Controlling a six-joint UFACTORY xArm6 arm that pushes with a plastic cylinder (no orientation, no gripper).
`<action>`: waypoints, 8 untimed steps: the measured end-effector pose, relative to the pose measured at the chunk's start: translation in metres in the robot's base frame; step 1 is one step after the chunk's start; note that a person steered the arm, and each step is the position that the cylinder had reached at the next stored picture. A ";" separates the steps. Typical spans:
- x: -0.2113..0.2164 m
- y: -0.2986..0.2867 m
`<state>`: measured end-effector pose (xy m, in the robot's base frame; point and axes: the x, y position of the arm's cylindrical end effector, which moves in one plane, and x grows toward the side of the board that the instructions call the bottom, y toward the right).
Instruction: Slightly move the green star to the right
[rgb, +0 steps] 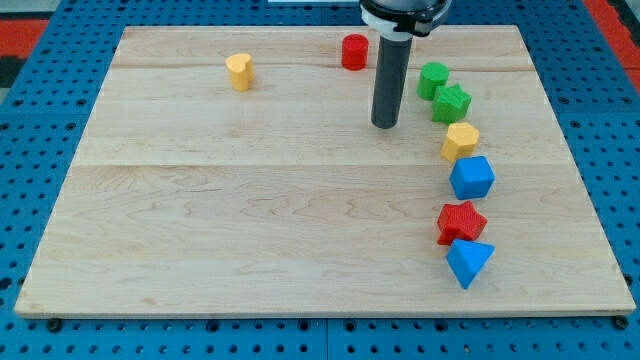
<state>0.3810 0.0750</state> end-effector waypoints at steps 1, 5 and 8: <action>-0.003 0.013; -0.044 0.042; -0.023 0.077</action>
<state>0.3577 0.1518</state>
